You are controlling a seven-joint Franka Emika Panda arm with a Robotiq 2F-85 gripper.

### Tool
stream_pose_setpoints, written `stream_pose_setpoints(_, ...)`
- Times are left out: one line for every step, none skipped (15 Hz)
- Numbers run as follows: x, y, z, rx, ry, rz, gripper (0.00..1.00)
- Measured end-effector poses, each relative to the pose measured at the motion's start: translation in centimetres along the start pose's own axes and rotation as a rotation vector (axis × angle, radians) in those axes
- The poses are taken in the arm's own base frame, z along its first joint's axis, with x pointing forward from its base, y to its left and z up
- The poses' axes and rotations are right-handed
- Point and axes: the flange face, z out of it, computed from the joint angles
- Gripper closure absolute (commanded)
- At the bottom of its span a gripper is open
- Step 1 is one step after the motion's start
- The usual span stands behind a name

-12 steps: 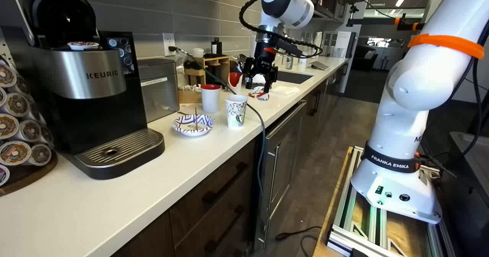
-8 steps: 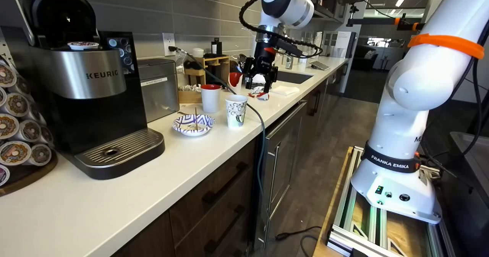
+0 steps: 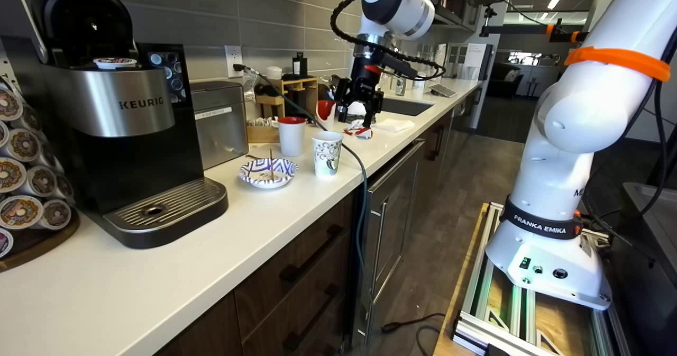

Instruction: Open the silver bin.

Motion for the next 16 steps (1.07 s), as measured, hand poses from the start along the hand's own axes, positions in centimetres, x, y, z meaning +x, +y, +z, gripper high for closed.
stream_pose_setpoints(0.6,-0.5,-0.5,0.008,0.061,-0.015,0.00)
stream_pose_setpoints(1.2,-1.4,-1.1,0.009,0.130,-0.035,0.00)
stream_pose_setpoints(1.7,-2.5,-1.7,0.002,0.190,-0.062,0.00)
stream_pose_setpoints(2.2,-3.8,-2.5,-0.007,0.247,-0.098,0.00)
stream_pose_setpoints(2.6,-5.3,-3.2,-0.022,0.303,-0.141,0.00)
stream_pose_setpoints(3.0,-6.5,-3.9,-0.037,0.355,-0.184,0.00)
stream_pose_setpoints(3.3,-7.7,-4.5,-0.055,0.404,-0.227,0.00)
stream_pose_setpoints(3.6,-8.8,-5.0,-0.072,0.456,-0.272,0.00)
stream_pose_setpoints(3.9,-9.8,-5.4,-0.086,0.503,-0.312,0.00)
stream_pose_setpoints(4.1,-10.8,-5.6,-0.098,0.554,-0.355,0.00)
stream_pose_setpoints(4.4,-11.8,-5.8,-0.108,0.608,-0.399,0.00)
stream_pose_setpoints(4.7,-12.8,-5.9,-0.117,0.658,-0.444,0.00)
stream_pose_setpoints(4.9,-13.8,-5.8,-0.127,0.706,-0.494,0.00)
stream_pose_setpoints(5.1,-14.7,-5.7,-0.141,0.748,-0.546,0.00)
stream_pose_setpoints(5.4,-15.4,-5.6,-0.158,0.782,-0.602,0.00)
stream_pose_setpoints(5.7,-15.9,-5.3,-0.183,0.808,-0.660,0.00)
